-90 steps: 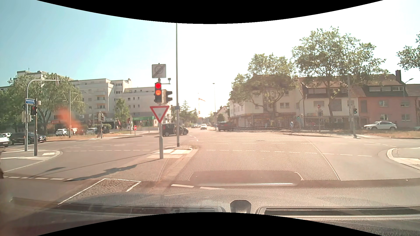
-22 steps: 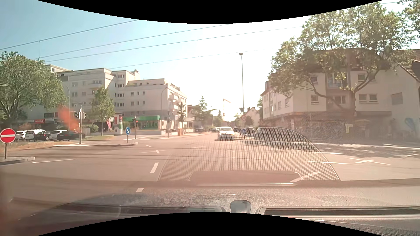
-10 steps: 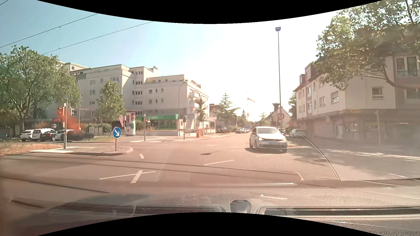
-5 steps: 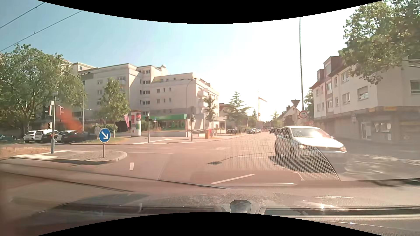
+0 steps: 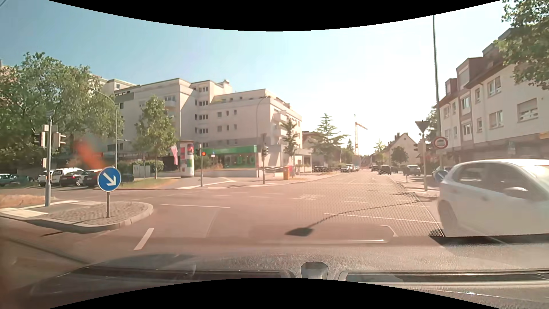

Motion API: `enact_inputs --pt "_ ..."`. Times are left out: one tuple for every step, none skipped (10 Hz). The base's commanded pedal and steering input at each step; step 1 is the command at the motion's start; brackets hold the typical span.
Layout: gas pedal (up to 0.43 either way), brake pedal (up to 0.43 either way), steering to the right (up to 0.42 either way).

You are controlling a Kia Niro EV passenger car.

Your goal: Follow the waypoints while adhering to traffic rules and regulations

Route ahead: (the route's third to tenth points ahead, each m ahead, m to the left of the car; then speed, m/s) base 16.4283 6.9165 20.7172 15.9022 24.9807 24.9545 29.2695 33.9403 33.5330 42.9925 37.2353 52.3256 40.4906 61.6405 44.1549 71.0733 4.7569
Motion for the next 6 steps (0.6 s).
enact_inputs --pt "0.098 0.0 -0.153" --pt "0.098 0.0 -0.161" --pt "0.098 0.0 -0.168" --pt "0.098 0.0 -0.176" --pt "0.098 0.0 -0.19" --pt "0.098 0.0 -0.204"
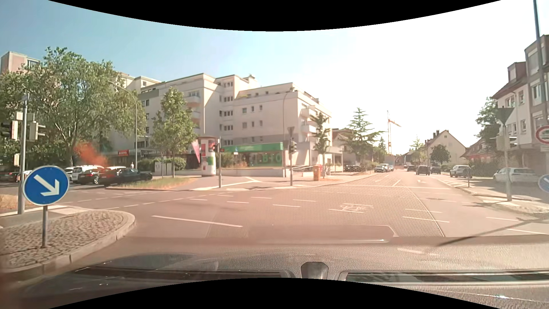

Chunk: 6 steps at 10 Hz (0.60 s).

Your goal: Follow the waypoints while adhering to traffic rules and regulations

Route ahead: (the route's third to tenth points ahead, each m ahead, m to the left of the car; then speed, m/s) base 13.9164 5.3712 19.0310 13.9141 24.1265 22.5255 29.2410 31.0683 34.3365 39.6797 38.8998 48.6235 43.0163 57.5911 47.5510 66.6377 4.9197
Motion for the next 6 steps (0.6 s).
enact_inputs --pt "0.098 0.0 -0.214" --pt "0.098 0.0 -0.218" --pt "0.098 0.0 -0.227" --pt "0.098 0.0 -0.245" --pt "0.098 0.0 -0.269" --pt "0.098 0.0 -0.3"
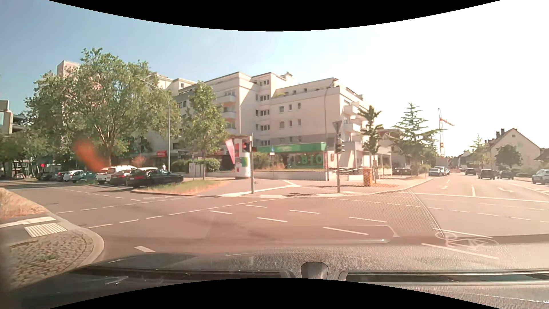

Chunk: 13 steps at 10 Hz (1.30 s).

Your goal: Follow the waypoints while adhering to traffic rules and regulations

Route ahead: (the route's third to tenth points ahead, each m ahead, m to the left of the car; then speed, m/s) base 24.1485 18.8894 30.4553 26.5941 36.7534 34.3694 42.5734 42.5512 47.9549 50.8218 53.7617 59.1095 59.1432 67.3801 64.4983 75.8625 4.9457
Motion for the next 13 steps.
enact_inputs --pt "0.098 0.0 -0.329" --pt "0.098 0.0 -0.351" --pt "0.098 0.0 -0.377" --pt "0.098 0.0 -0.391" --pt "0.098 0.0 -0.401" --pt "0.098 0.0 -0.401" --pt "0.098 0.0 -0.4" --pt "0.098 0.0 -0.399" --pt "0.098 0.0 -0.396" --pt "0.098 0.0 -0.391" --pt "0.098 0.0 -0.385" --pt "0.098 0.0 -0.374" --pt "0.098 0.0 -0.361"
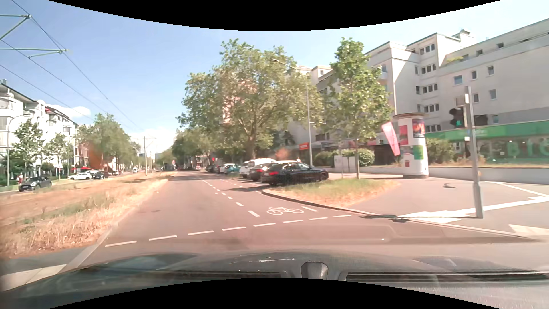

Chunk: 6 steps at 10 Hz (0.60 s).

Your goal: Follow the waypoints while adhering to traffic rules and regulations

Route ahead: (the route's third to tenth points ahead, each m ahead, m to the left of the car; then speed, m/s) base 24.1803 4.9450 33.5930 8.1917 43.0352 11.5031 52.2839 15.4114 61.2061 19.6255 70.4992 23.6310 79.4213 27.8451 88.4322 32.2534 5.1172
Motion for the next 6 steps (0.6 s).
enact_inputs --pt "0.098 0.0 -0.347" --pt "0.098 0.0 -0.333" --pt "0.11 0.0 -0.314" --pt "0.11 0.0 -0.294" --pt "0.11 0.0 -0.265" --pt "0.11 0.0 -0.239"
